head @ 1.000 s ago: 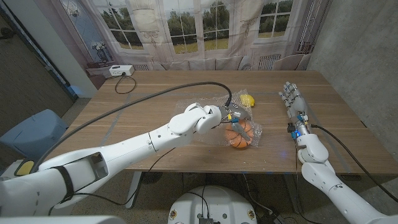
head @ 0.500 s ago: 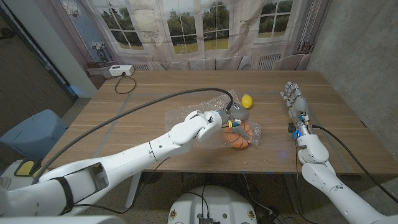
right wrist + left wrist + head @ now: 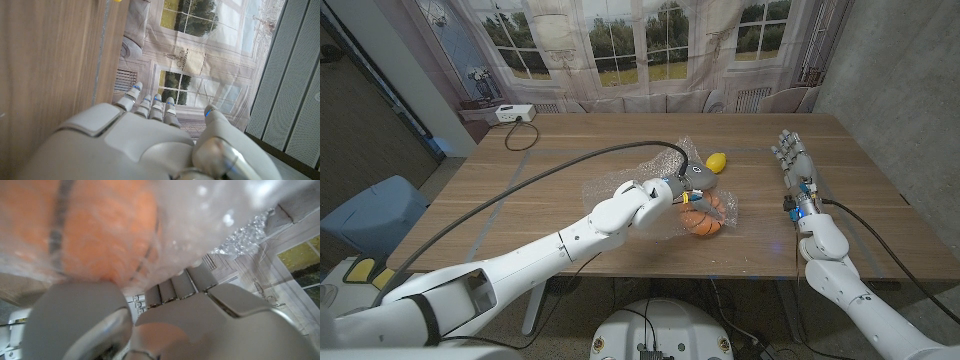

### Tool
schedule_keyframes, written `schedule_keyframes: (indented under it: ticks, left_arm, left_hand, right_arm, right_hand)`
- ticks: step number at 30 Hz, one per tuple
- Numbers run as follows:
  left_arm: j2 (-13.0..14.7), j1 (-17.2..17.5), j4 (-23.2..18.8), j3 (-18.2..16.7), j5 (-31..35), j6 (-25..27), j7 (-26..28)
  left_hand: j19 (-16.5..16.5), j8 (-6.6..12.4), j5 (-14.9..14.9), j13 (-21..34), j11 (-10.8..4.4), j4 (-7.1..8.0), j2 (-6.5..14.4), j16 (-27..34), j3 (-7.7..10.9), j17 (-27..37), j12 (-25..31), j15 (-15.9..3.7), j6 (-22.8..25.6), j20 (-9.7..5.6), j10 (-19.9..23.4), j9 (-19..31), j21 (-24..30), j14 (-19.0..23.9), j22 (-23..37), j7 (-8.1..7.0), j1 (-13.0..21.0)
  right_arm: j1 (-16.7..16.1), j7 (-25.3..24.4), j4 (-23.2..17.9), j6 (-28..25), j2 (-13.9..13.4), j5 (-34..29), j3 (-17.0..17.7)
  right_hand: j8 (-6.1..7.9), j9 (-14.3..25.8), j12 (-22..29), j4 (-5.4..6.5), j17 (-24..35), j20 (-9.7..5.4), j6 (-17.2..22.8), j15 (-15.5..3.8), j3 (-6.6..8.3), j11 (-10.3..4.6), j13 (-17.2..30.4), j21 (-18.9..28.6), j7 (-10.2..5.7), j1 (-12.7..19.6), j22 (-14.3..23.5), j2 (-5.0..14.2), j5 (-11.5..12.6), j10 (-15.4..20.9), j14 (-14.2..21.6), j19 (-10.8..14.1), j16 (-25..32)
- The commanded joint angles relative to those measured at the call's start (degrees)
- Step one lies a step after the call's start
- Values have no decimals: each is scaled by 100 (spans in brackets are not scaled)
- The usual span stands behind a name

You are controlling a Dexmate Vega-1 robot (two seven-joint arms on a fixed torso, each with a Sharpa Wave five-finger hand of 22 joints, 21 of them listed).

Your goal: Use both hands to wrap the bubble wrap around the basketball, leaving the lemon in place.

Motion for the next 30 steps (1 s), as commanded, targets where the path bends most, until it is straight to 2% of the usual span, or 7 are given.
schedule_keyframes:
  ticks: [1,7,17,24,30]
  left_arm:
    - [-66,200,-92,-503,-790,136,759]
    - [-59,209,-114,-531,-892,256,932]
    - [-168,307,-54,-732,-1462,404,1398]
    - [-336,452,101,-966,-2072,326,2156]
    - [-551,484,365,-1145,-2590,-23,3039]
  left_hand:
    - [-9,56,-8,738,-174,-1178,1748,53,1222,71,24,-750,39,-29,180,62,65,770,19,84,2650]
    - [-8,50,-13,782,-172,-1172,1728,61,1227,117,31,-751,51,-34,209,64,126,785,25,104,2676]
    - [-27,41,-17,850,-159,-1158,1705,57,1236,181,20,-749,42,-45,204,92,218,784,31,130,2703]
    - [-53,27,-20,889,-174,-1145,1698,55,1241,219,12,-747,26,-55,204,103,270,786,33,140,2709]
    - [-73,16,-22,933,-211,-1130,1695,45,1245,257,-1,-746,19,-59,193,118,330,784,33,131,2705]
  right_arm:
    - [174,114,141,-84,-18,29,-46]
    - [261,202,244,-106,2,67,-74]
    - [355,304,340,-170,-9,95,-114]
    - [383,426,329,-376,-82,158,-169]
    - [451,553,329,-553,-146,196,-219]
  right_hand:
    - [17,35,30,-14,-6,15,34,23,19,-13,13,9,-29,34,26,-2,39,48,30,37,39]
    - [17,35,27,-19,-7,12,36,20,21,-14,14,8,-23,38,26,-3,39,44,31,39,37]
    - [16,35,24,-26,-7,17,37,12,25,-17,14,11,-28,42,25,-3,39,43,27,51,31]
    - [13,35,16,-52,-12,68,31,30,41,-14,13,16,-30,75,24,6,41,26,32,73,28]
    - [13,34,14,-179,-21,178,26,176,105,7,13,110,-33,229,27,17,26,23,255,364,89]
